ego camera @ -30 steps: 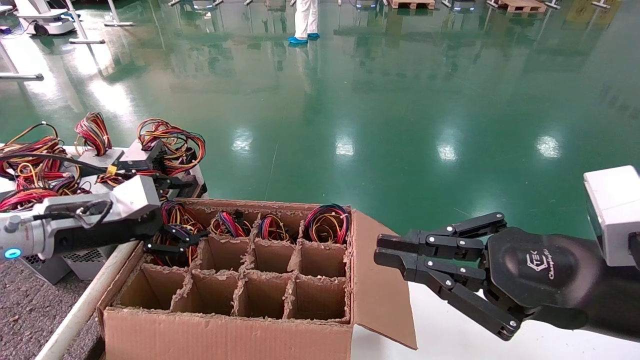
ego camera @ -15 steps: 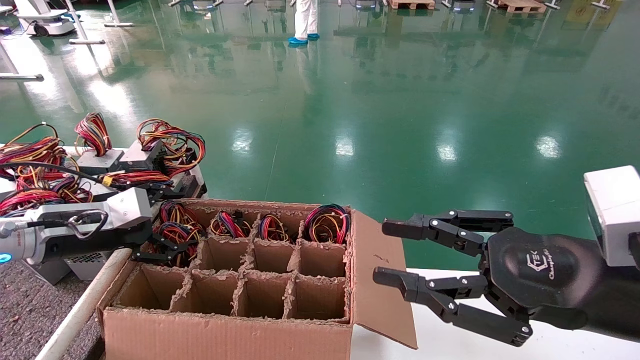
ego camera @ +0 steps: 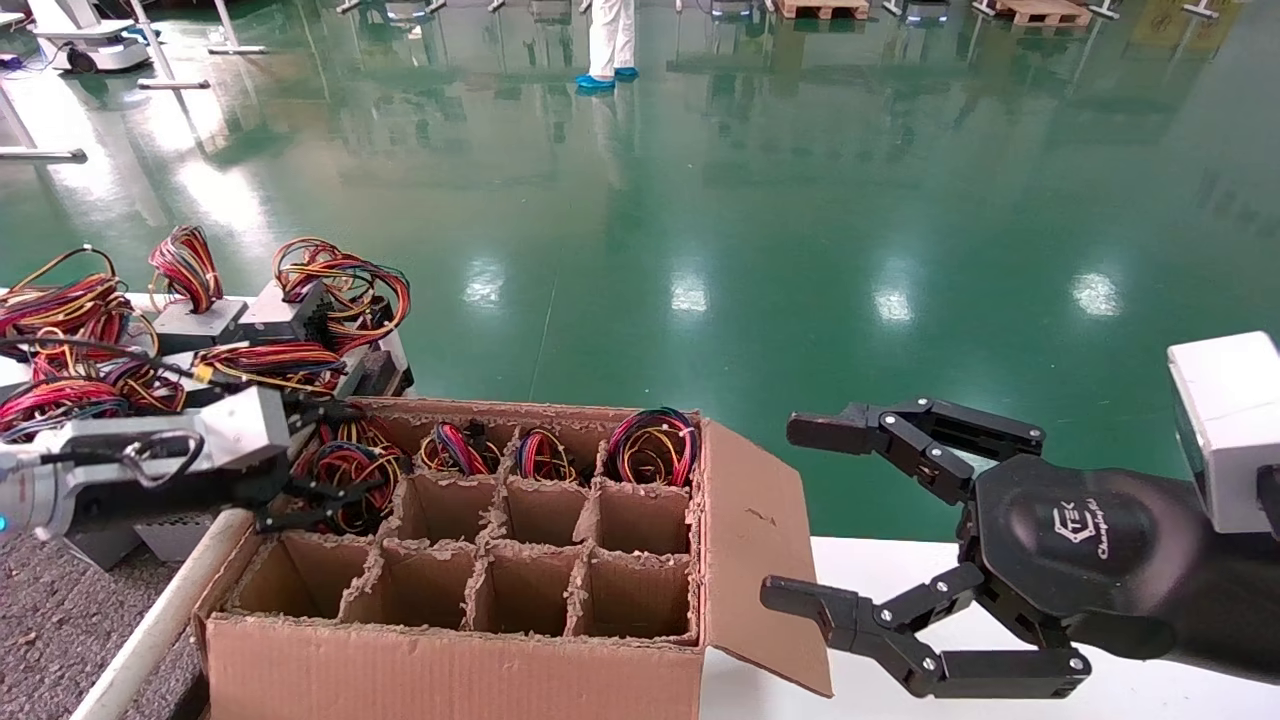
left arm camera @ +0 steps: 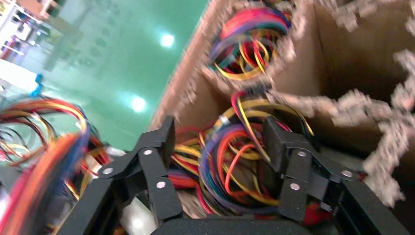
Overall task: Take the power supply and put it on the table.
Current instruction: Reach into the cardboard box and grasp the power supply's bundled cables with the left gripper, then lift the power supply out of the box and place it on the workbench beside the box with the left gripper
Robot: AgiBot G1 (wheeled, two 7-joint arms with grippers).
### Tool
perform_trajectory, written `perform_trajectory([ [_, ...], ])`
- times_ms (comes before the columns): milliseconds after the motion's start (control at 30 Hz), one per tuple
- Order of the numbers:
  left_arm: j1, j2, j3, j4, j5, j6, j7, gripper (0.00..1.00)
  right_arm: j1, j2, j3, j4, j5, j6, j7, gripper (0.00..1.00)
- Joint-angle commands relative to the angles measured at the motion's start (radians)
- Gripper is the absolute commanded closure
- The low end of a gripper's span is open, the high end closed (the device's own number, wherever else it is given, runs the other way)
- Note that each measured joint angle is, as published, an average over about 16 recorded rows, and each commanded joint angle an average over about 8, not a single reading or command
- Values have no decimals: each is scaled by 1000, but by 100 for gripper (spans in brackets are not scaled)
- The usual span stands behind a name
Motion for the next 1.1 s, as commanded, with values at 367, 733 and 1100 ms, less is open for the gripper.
perform_trajectory([
  [367,-20,11,3,63,6,0,33,100,0,0,0,0,0,0,0,0],
  [733,-39,13,-3,96,-5,30,45,100,0,0,0,0,0,0,0,0],
  [1100,-95,7,-7,125,-11,66,-8,100,0,0,0,0,0,0,0,0],
])
